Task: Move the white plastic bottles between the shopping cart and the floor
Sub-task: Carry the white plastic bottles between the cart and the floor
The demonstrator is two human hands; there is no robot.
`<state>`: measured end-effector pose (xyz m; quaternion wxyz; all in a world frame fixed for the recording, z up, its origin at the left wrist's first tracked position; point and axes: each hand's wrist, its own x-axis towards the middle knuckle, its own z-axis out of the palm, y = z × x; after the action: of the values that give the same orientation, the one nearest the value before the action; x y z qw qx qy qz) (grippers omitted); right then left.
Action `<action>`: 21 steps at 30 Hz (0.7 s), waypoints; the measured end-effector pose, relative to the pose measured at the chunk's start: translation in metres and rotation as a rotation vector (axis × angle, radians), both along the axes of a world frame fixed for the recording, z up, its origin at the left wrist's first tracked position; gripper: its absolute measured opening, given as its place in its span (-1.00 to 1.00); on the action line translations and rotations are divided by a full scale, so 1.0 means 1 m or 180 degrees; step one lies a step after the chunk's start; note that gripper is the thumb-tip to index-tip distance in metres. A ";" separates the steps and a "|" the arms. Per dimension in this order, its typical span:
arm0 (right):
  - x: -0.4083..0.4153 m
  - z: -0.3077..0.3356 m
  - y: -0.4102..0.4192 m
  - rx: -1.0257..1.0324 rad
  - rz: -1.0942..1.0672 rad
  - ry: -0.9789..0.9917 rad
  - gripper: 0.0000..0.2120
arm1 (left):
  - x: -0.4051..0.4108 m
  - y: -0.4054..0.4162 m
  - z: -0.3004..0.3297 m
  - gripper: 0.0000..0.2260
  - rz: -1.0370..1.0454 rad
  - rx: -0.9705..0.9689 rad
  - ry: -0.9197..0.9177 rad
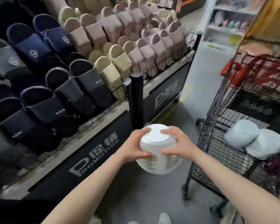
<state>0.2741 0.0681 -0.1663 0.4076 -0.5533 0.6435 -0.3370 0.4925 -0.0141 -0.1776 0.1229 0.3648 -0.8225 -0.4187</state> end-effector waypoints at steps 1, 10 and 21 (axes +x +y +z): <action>-0.016 0.003 -0.005 -0.0017 -0.0117 0.0023 -0.38 | -0.020 -0.013 0.003 -0.16 -0.0123 -0.0018 0.0021; -0.144 0.013 -0.042 0.0041 -0.1364 0.0266 -0.31 | -0.203 -0.129 0.011 -0.11 -0.1416 -0.0186 0.0059; -0.252 0.032 -0.033 0.0285 -0.2907 0.0479 0.01 | -0.429 -0.180 0.042 -0.13 -0.3423 -0.0751 0.0191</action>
<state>0.0223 0.0356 -0.1347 0.1931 -0.2181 0.8630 -0.4128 0.0637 -0.1941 -0.1359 -0.0449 -0.1352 -0.9304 -0.3377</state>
